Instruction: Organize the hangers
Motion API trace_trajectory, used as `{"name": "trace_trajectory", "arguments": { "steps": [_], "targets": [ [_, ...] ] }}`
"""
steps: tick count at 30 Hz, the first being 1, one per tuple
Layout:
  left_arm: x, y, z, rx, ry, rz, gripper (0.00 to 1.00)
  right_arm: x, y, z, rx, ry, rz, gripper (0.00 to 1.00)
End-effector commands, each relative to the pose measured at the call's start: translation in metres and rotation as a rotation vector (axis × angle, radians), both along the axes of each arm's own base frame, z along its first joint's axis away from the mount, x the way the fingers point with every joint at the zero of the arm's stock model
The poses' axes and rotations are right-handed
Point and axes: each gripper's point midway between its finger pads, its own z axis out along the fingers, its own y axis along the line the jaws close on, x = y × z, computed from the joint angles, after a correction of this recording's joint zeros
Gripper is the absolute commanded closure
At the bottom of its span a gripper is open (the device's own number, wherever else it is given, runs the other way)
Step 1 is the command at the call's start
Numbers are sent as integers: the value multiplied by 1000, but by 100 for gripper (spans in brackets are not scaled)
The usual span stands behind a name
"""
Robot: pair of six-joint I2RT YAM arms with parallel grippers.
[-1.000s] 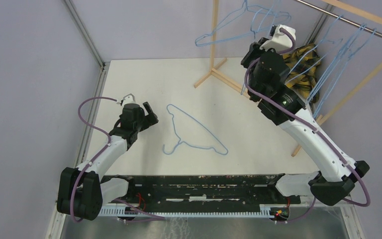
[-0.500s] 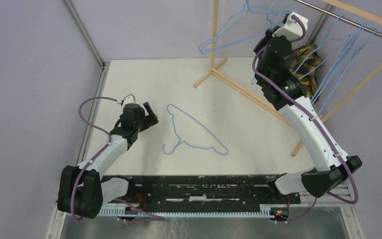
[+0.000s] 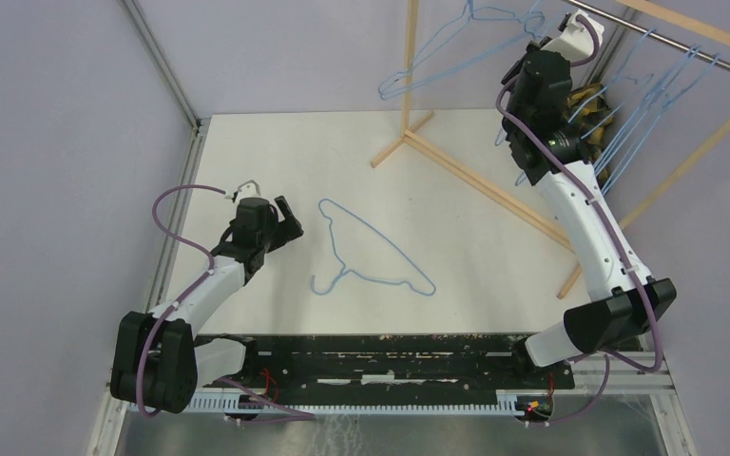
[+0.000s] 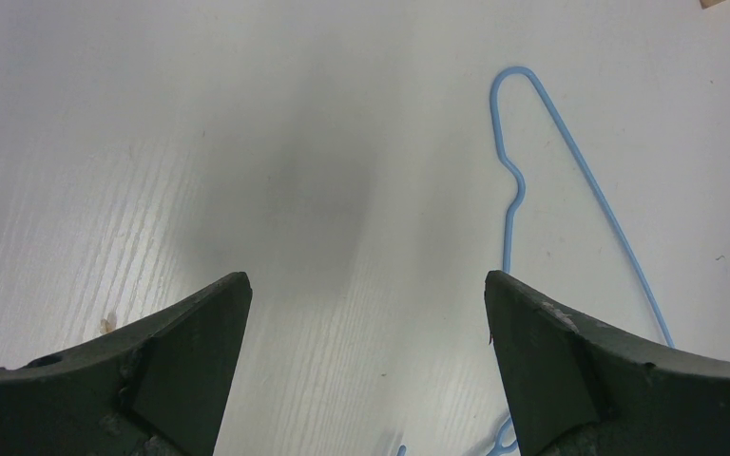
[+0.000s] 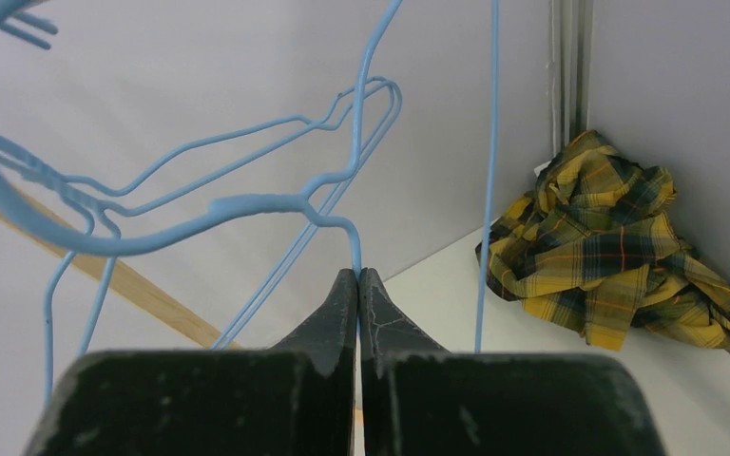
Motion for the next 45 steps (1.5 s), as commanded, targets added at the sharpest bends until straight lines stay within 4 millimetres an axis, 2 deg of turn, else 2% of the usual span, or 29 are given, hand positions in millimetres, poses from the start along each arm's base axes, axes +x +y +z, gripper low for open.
{"name": "trace_trajectory", "arguments": {
  "steps": [1,10,15,21,24,28,36,40,45],
  "targets": [
    [14,-5,16,-40,-60,15,0,1,-19,29,69,-98,-7,99],
    [14,-5,11,-32,-44,15,0,18,-43,17,97,-84,-28,99],
    [14,-4,10,-30,-40,17,0,29,-40,4,97,-44,5,99],
    [15,-5,9,-32,-39,16,0,31,-32,-6,106,-12,45,99],
    [14,-5,9,-33,-39,15,0,27,-31,-13,112,-2,54,99],
    [14,-6,8,-37,-36,11,0,19,-27,-13,110,0,88,99],
    [14,-3,15,-28,-56,24,0,-14,7,1,11,-25,336,99],
    [15,-4,23,-40,-79,19,0,-28,10,8,-13,-37,373,99],
    [14,-9,28,-66,-95,5,0,-28,9,21,3,-72,364,99]
  ]
}}
